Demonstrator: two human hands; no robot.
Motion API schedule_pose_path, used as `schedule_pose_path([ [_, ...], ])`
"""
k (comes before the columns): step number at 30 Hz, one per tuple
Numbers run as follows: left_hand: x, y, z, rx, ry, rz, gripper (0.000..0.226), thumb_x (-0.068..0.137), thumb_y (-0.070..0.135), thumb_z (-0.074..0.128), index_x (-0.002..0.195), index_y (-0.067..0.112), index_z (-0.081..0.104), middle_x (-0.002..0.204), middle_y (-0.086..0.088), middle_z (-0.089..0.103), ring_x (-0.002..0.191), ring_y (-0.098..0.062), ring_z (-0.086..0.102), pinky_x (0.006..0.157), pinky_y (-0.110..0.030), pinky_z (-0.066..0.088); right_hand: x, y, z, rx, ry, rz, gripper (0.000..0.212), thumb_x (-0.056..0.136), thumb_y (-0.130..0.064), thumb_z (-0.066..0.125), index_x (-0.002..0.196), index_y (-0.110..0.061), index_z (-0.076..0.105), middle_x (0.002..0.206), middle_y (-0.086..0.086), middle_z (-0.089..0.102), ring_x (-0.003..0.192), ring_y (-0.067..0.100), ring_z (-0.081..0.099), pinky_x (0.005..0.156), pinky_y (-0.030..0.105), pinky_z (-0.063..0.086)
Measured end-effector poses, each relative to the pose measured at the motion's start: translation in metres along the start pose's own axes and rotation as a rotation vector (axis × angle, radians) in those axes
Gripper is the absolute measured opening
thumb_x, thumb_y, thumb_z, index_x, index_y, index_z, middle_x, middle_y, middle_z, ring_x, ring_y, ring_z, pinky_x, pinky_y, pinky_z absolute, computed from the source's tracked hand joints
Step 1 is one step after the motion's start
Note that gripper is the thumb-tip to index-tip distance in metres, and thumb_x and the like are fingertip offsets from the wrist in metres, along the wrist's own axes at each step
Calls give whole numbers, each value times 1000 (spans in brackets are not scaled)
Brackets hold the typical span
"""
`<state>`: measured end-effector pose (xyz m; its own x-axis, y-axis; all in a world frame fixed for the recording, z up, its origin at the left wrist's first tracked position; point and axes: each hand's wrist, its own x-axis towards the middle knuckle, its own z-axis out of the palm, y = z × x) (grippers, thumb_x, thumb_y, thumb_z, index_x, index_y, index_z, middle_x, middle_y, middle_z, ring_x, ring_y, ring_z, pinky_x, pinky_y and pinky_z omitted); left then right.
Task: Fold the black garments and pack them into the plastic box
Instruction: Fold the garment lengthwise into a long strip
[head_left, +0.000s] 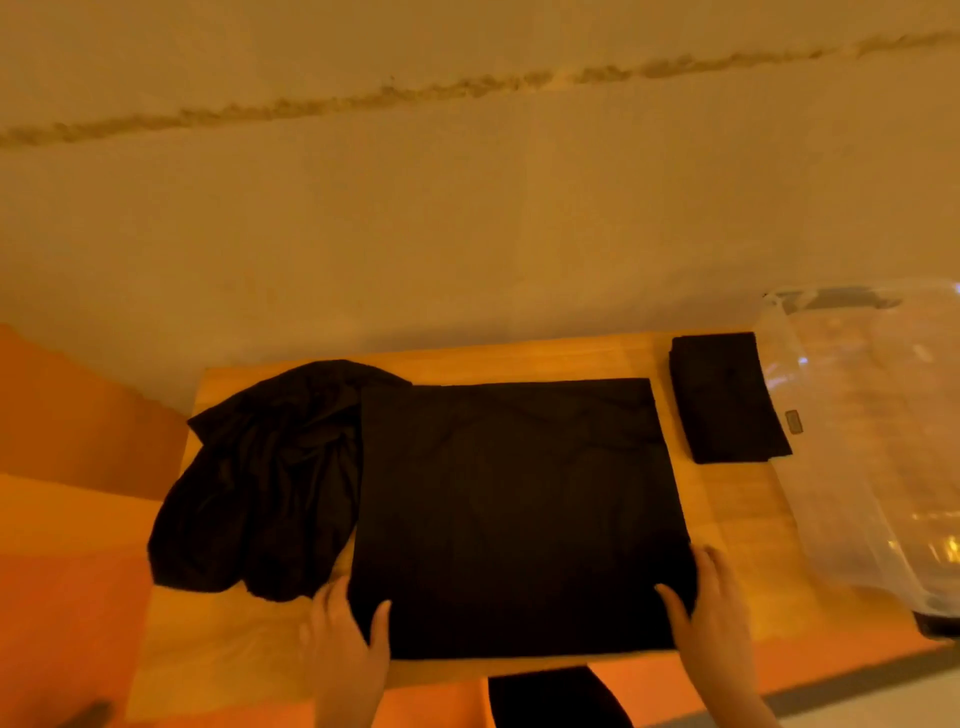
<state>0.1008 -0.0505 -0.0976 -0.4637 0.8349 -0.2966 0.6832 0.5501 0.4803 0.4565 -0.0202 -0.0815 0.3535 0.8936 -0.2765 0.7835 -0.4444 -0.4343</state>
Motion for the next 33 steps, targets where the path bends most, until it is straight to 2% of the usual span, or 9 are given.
schedule_pose_path([
  [3, -12, -5, -7, -335, 15, -171, 42, 82, 25, 66, 119, 8, 54, 116, -8, 58, 107, -27, 56, 89, -40, 48, -8, 20, -6, 131, 86, 268, 46, 81, -22, 69, 117, 2, 54, 115, 19, 54, 106, 33, 49, 85, 41, 43],
  [6, -23, -3, -7, -374, 0, -273, 21, 88, 19, 60, 103, 5, 59, 98, -10, 60, 89, -24, 55, 76, -34, 42, -16, 30, -4, 231, 59, 211, 26, 84, -25, 65, 100, -4, 65, 94, 9, 61, 89, 27, 58, 70, 35, 46],
  [11, -30, -4, -12, -456, 58, -328, 22, 88, 21, 60, 103, 5, 61, 96, -10, 61, 92, -26, 54, 78, -36, 41, -17, 26, -7, 354, 87, 178, 13, 89, -13, 59, 90, -3, 68, 81, 7, 63, 69, 22, 59, 53, 30, 42],
  [16, -40, 4, -24, -514, 33, -228, 7, 91, 17, 56, 96, 13, 58, 84, 1, 57, 82, -15, 52, 76, -31, 39, -17, 31, -5, 390, 159, 171, 19, 88, -15, 60, 95, -1, 70, 84, 9, 65, 74, 27, 60, 58, 34, 47],
  [22, -41, -15, -18, -293, -55, -218, 17, 92, 22, 53, 101, 9, 62, 87, -2, 60, 83, -19, 55, 72, -33, 43, -23, 45, -8, 496, 102, 259, 18, 92, -16, 54, 100, -3, 65, 73, 10, 63, 61, 30, 56, 53, 30, 41],
  [27, -46, -15, -19, -154, -2, -155, 19, 87, 16, 61, 104, 8, 55, 82, -2, 58, 82, -25, 58, 70, -38, 50, -22, 46, -13, 407, 86, 199, 15, 90, -9, 55, 104, -4, 57, 95, 13, 62, 78, 28, 58, 65, 38, 48],
  [29, -47, -20, -15, -28, 53, 39, 36, 85, 14, 63, 119, 9, 51, 106, -8, 58, 98, -26, 56, 79, -38, 49, -23, 50, -13, 229, 117, 50, 22, 88, -8, 57, 110, -5, 56, 108, 12, 58, 91, 30, 58, 74, 43, 49],
  [31, -48, -26, -7, 182, 64, 442, 37, 83, 21, 61, 119, 17, 51, 116, -3, 58, 110, -20, 50, 88, -36, 47, -24, 57, -9, -75, 133, -247, 32, 85, -12, 63, 116, -8, 59, 117, 10, 59, 104, 30, 58, 84, 44, 49],
  [33, -52, -25, -3, 389, -59, 700, 54, 73, 40, 66, 120, 20, 50, 120, 0, 60, 115, -15, 44, 98, -28, 35, -24, 67, -2, -326, 45, -539, 51, 85, -37, 56, 131, -17, 49, 134, 4, 51, 123, 23, 48, 99, 41, 40],
])
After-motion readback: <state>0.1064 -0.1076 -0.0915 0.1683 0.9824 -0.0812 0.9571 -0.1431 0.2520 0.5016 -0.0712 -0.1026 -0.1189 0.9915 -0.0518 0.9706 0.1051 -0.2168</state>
